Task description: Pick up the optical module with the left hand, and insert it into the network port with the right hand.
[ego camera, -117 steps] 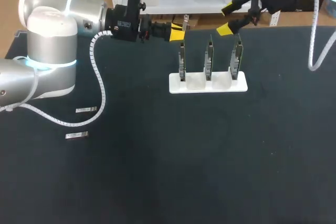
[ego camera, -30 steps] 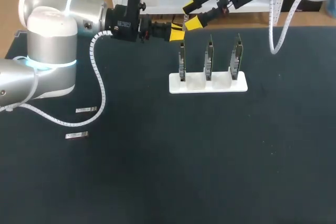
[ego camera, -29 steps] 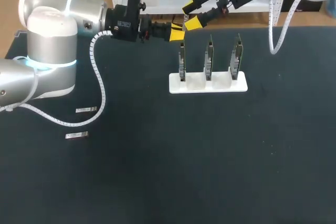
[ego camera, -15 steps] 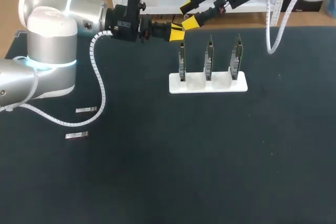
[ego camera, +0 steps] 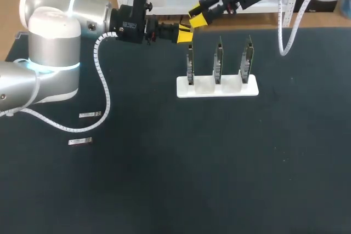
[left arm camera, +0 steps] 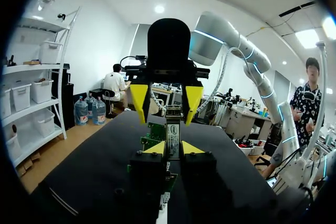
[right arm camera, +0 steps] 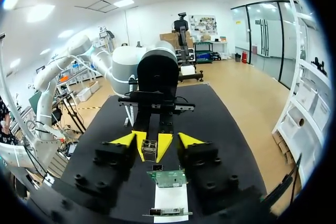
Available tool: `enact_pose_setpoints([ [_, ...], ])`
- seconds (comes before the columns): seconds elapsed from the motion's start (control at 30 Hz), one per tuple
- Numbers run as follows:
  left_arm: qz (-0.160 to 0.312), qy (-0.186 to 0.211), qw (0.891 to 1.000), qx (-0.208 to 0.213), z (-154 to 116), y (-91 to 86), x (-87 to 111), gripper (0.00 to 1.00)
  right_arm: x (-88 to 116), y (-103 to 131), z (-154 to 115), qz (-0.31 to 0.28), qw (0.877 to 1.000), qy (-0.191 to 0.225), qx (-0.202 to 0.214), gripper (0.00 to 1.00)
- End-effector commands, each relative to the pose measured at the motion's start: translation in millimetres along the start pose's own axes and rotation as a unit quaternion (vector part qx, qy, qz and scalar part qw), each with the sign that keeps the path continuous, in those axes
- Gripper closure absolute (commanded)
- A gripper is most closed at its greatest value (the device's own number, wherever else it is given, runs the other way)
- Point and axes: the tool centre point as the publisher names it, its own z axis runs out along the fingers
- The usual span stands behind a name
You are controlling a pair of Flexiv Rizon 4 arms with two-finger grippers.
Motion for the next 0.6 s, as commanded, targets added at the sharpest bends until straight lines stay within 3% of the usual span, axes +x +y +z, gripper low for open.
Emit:
enact_pose_setpoints([
  [0.03, 0.0, 0.001, 1.0, 0.002, 0.0, 1.6, -0.3, 1.0, 0.2, 0.2, -0.1, -0.001, 1.0, 0.001, -0.001, 1.0],
  [0.27, 0.0, 0.001, 1.0, 0.002, 0.0, 1.6, -0.3, 1.0, 0.4, 0.8, -0.5, -0.003, 1.0, 0.003, -0.004, 1.0],
  [0.3, 0.0, 0.001, 1.0, 0.002, 0.0, 1.6, -0.3, 0.65, 0.3, 0.8, -0.8, -0.003, 1.0, 0.003, -0.004, 1.0],
  [0.33, 0.0, 0.001, 1.0, 0.002, 0.0, 1.6, -0.3, 0.0, 0.2, 0.6, -1.2, -0.004, 1.0, 0.002, -0.003, 1.0],
  [0.6, 0.0, 0.001, 1.0, 0.002, 0.0, 1.6, -0.3, 0.0, 0.0, -0.1, -3.5, -0.006, 1.0, 0.003, -0.002, 1.0],
])
